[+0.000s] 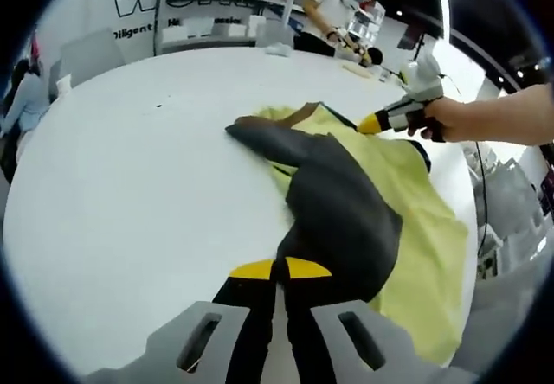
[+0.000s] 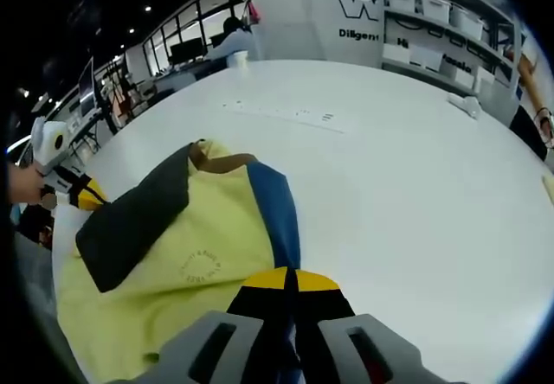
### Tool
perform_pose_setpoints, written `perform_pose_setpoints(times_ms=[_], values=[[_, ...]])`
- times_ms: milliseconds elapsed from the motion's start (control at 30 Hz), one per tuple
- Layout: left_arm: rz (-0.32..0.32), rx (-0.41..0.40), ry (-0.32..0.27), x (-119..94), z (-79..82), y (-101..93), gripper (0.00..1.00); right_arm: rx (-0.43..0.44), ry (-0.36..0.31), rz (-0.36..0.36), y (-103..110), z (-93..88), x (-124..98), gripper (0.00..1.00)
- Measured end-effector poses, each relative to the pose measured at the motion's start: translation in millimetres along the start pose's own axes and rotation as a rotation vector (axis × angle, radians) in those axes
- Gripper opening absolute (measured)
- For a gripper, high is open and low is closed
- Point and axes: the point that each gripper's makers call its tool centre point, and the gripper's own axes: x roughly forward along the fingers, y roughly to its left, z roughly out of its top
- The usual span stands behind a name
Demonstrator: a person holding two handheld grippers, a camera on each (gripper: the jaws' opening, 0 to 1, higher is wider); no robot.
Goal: Fold the garment on the visible template until the final outline fits inside the template.
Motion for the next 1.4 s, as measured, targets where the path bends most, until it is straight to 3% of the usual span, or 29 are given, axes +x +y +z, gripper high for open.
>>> perform_pose_setpoints(times_ms=[133, 300, 733, 1000, 1233, 1400], values=[[0.031, -0.028, -0.031, -18, 2.2, 17.4, 0.05, 0.002, 0.001, -0.009, -1, 0.8, 0, 0.0], [0.089, -0.09, -0.054, -41, -6.1, 49.5, 0.05, 0.004, 0.004, -0.014, -2, 0.9, 0, 0.0], [0.265, -0.244, -0.105, -94, -44.0, 123.3, 0.05, 0.004, 0.012, -0.023, -2, 0.9, 0, 0.0], [0.444, -0.378, -0.159, -137, -75.9, 183.1, 0.05, 0.001, 0.016, -0.025, -2, 2.0, -1, 0.0], [0.521, -0.391, -0.168, -159, -88.7, 209.4, 0.05, -0.001, 0.019, -0.028, -4, 1.5, -4, 0.0], [0.538, -0.384, -0.164, -163, -94.3, 218.3, 0.05, -0.011, 0.016, -0.025, -5, 3.8, -5, 0.0]])
